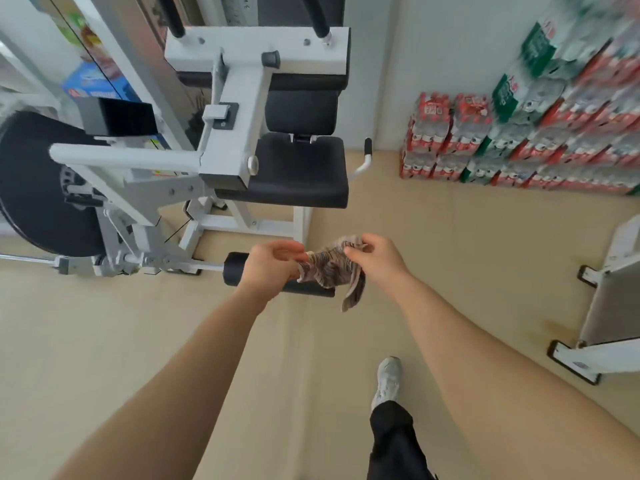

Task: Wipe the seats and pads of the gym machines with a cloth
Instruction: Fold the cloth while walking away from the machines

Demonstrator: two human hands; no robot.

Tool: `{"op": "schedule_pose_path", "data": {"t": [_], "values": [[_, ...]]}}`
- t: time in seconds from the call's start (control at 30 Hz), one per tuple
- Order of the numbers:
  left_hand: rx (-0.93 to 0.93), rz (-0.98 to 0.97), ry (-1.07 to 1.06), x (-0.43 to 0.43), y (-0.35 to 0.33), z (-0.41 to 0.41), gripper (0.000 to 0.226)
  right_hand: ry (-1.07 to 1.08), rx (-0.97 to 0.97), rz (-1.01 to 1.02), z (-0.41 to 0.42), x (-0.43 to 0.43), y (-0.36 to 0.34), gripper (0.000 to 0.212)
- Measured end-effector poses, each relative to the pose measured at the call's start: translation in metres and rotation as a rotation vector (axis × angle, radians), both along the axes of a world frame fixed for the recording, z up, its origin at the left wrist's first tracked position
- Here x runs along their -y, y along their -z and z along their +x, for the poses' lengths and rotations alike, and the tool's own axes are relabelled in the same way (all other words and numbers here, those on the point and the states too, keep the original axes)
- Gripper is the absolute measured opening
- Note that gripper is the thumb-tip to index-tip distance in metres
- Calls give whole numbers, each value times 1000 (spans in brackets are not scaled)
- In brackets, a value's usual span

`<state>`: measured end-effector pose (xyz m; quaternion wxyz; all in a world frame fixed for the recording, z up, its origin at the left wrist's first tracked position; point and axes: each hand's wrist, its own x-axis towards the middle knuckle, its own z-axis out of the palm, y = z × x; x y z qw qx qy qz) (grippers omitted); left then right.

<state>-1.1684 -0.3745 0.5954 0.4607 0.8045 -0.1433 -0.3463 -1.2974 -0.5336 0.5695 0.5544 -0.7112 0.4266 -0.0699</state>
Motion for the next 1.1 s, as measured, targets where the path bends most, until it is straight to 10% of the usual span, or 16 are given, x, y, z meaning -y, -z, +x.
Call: {"op": "schedule_pose_path", "data": {"t": [0.37, 1.1], "values": [[737, 41, 56, -163, -66, -29, 30, -374, 112, -90, 32, -179, -81, 16], [608, 34, -734, -503, -87, 105, 28, -1270, 98, 162, 274, -491, -109, 29]]}}
